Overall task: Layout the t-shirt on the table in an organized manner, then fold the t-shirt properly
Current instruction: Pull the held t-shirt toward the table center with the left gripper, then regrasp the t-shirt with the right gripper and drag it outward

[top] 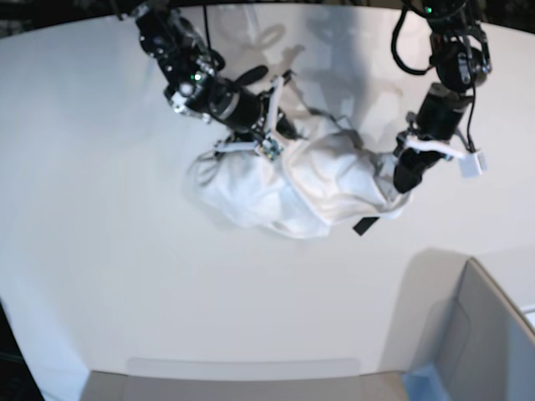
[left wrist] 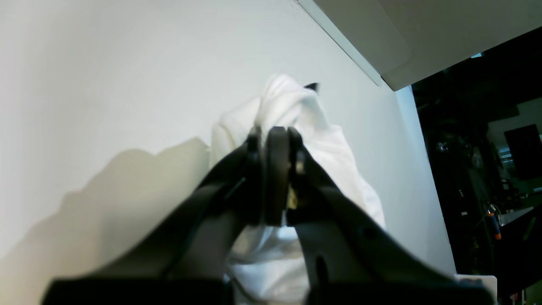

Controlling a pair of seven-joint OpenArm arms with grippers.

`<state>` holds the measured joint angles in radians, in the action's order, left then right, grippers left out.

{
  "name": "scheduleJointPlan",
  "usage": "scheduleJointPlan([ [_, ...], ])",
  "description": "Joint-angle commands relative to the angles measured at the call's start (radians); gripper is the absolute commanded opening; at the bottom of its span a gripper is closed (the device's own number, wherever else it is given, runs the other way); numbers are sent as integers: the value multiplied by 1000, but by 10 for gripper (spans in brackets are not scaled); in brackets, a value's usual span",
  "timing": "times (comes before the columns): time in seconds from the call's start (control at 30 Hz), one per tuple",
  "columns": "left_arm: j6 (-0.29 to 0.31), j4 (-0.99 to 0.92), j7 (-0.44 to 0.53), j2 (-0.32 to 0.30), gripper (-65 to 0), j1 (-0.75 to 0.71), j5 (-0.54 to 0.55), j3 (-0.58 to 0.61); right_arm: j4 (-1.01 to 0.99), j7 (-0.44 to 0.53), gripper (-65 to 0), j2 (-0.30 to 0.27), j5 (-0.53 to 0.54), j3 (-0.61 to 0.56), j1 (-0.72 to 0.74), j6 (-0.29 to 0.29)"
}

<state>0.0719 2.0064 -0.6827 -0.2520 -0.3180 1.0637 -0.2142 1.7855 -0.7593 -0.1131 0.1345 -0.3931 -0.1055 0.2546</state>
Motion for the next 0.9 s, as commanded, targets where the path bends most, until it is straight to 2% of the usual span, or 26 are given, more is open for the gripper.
scheduleJointPlan([
  [0.0, 10, 20, 14, -8, -650, 4, 14, -3, 37, 27, -638, 2, 11, 7, 11, 2],
  [0.1, 10, 20, 14, -8, -650, 9, 14, -3, 115, 30, -641, -6, 11, 30, 3, 1],
  [0.2, 10, 21, 14, -14, -650, 20, 14, -3, 227, 37, -650, -3, 20, 115, -23, 1],
  [0.27, 10, 21, 13, -20, -650, 67, 14, 8, 262, 82, -650, -6, 77, 207, -38, -1],
  [0.37, 12, 20, 13, -20, -650, 144, 13, 49, 273, 140, -650, -6, 247, 388, -69, -1],
  [0.47, 12, 12, 13, -19, -650, 253, -7, 109, 274, 160, -650, -7, 465, 596, -98, -1],
  [0.53, 13, 3, 13, -10, -650, 334, -89, 180, 273, 159, -650, -49, 581, 727, -121, -1],
  [0.67, 13, -74, 13, 87, -650, 511, -237, 332, 264, 159, -650, -155, 637, 866, -187, -1],
  [0.87, 12, -240, 21, 237, -650, 773, -383, 574, 264, 157, -650, -167, 637, 1021, -262, -1],
])
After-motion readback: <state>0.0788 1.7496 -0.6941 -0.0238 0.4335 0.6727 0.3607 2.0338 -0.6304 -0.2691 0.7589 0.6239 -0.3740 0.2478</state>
